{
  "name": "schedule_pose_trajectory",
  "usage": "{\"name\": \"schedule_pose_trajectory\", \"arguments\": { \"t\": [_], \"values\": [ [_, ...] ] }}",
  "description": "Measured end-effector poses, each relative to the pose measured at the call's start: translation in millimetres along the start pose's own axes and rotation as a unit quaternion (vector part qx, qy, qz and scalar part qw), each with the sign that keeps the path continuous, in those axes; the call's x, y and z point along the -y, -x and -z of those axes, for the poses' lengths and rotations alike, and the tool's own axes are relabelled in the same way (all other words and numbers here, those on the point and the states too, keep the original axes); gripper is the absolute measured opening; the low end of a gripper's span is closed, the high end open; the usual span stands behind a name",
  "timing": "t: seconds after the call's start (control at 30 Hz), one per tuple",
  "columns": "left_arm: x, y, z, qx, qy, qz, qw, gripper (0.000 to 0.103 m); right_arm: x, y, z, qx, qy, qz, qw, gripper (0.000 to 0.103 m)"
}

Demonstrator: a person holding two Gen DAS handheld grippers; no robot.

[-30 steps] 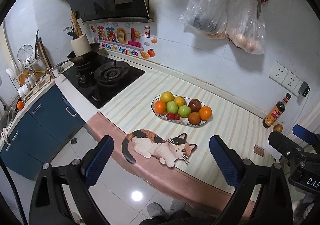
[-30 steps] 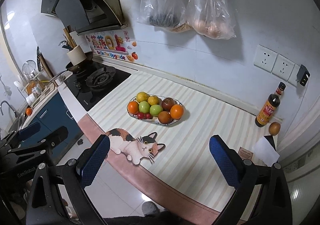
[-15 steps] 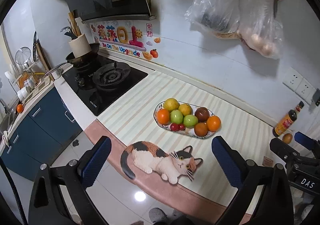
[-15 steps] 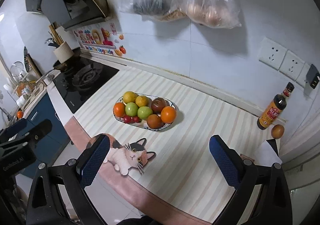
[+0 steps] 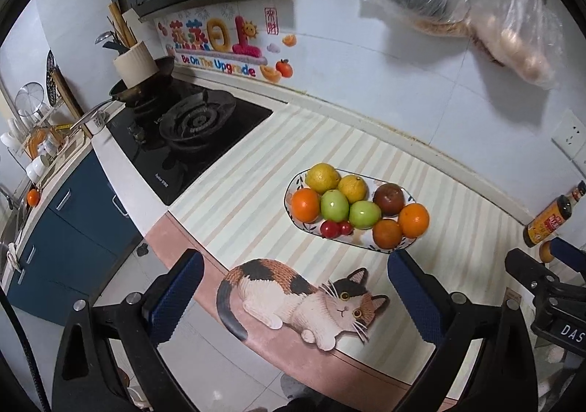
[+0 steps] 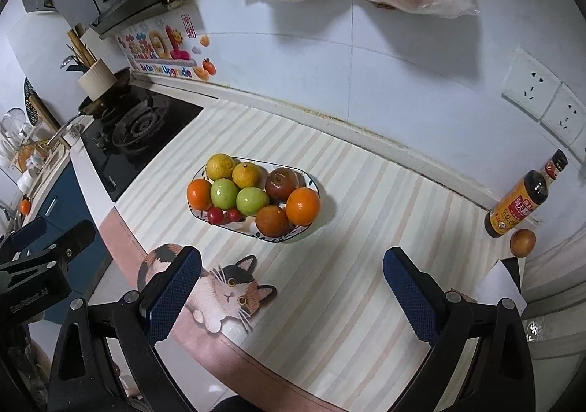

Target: Organize fruits

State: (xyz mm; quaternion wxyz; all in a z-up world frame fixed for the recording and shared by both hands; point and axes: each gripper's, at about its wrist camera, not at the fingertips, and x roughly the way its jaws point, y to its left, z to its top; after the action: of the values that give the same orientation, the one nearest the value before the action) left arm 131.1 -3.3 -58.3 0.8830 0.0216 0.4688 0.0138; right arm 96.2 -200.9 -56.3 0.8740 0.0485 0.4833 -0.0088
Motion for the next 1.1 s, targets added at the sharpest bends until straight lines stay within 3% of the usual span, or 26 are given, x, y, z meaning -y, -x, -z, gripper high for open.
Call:
{"name": "schedule_pose_trajectory", "arguments": {
  "t": [0.4, 1.1],
  "values": [
    [-2, -15, -5, -0.013, 0.006, 0.007, 0.9999, 0.103, -4, -10, -8, -0.008, 0.003, -0.001, 1.000, 0.102],
    [3, 1, -2, -0.010, 0.000, 0.016, 0.9998, 0.103, -5, 5, -2, -0.008, 0.006, -0.009, 1.000, 0.102]
  ]
}}
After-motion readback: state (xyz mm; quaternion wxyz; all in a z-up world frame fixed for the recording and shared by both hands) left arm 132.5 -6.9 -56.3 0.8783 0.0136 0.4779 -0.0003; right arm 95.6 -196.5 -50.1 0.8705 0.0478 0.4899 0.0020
